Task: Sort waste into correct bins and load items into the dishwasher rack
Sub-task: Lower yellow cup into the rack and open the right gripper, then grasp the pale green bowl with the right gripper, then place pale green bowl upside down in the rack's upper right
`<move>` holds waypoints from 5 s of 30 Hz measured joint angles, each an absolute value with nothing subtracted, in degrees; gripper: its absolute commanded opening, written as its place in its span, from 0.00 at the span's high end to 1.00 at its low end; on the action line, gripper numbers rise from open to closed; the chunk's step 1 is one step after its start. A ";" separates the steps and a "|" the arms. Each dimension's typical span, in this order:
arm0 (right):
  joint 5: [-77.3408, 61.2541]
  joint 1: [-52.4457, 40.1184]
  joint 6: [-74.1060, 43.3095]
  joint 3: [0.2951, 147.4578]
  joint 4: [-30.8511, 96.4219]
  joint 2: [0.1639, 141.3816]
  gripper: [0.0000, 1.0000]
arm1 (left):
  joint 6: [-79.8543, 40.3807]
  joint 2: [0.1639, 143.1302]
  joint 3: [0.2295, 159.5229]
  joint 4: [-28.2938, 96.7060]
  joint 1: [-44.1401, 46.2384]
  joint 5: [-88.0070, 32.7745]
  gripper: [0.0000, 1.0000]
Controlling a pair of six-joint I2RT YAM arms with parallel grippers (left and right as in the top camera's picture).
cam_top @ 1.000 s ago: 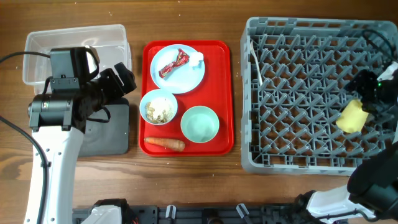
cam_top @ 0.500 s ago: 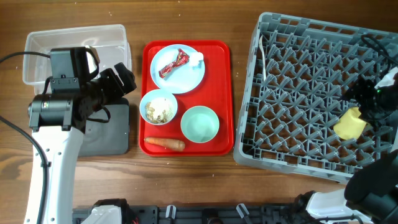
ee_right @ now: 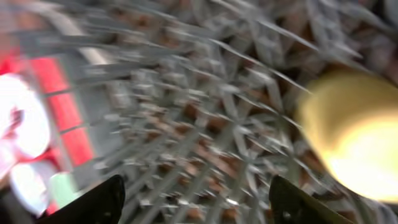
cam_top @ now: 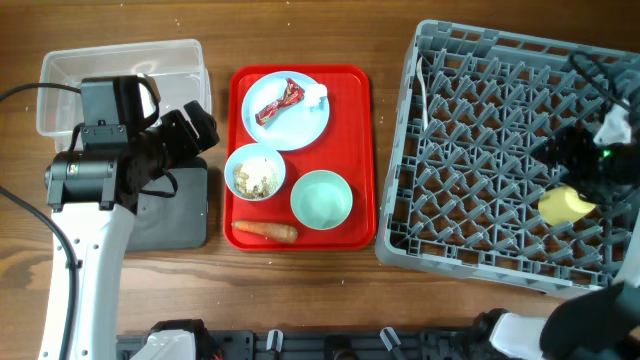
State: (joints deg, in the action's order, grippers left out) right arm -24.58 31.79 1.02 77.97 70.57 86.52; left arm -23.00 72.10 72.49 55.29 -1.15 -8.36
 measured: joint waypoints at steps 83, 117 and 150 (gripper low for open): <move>-12.93 -33.30 -13.50 69.10 47.00 103.26 0.63 | -23.00 72.12 72.49 57.04 -1.15 -8.36 0.00; 67.51 -0.21 2.39 79.77 21.30 93.30 0.96 | -23.00 72.12 72.49 57.30 -1.15 -8.36 0.00; 78.85 9.15 23.59 79.88 -6.07 115.94 0.96 | -23.00 72.16 72.49 57.93 -1.15 -8.36 0.00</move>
State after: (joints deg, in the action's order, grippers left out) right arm 78.85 9.15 23.59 79.88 -6.07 115.94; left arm -23.00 72.16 72.49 57.93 -1.15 -8.36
